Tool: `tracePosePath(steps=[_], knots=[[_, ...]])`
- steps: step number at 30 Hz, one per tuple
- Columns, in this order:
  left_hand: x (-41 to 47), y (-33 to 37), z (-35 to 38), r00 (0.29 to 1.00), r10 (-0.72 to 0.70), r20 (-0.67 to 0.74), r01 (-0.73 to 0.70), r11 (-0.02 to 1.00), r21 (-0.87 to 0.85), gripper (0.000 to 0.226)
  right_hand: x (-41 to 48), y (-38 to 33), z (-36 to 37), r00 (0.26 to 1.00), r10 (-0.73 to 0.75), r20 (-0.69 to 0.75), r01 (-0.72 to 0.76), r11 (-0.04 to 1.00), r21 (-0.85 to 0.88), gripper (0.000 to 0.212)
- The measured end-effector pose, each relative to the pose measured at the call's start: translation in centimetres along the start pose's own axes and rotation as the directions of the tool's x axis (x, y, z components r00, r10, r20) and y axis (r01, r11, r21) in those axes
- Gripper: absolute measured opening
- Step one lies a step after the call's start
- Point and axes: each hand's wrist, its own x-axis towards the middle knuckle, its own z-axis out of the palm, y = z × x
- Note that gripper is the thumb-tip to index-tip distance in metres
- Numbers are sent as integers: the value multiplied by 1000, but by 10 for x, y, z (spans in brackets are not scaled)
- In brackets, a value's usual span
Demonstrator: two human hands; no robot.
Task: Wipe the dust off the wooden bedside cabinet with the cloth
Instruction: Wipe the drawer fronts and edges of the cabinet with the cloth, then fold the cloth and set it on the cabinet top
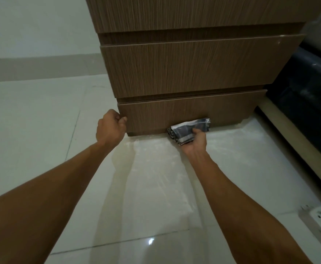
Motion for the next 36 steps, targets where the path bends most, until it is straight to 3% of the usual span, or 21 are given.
tracePosePath(steps=[9,16,19,22,25,29,33,36], knots=[[8,-10,-11,991,65,116,-60,997,-42,21,-12,98,22,1000,22,5,-22,998,-62,43],[16,-31,-18,973,154,169,-153,988,-23,38,-30,174,36,990,132,47,-124,981,-148,42],[16,-50,-35,992,76,96,-80,996,45,45,-56,192,35,953,281,116,-245,936,-254,39],[6,-75,-64,986,-126,109,124,992,29,46,-95,194,33,887,443,126,-376,854,-360,29],[-20,-94,-99,893,-365,262,380,925,-10,53,-143,181,37,837,545,48,-465,756,-460,28],[-70,-76,-154,627,-566,534,716,690,-109,54,-211,153,52,768,640,-41,-580,666,-468,41],[-107,-20,-217,492,-647,583,850,503,-159,44,-287,113,87,714,683,-152,-664,592,-456,50],[-121,28,-269,463,-654,598,871,460,-172,38,-339,81,125,708,671,-220,-679,562,-472,55]])
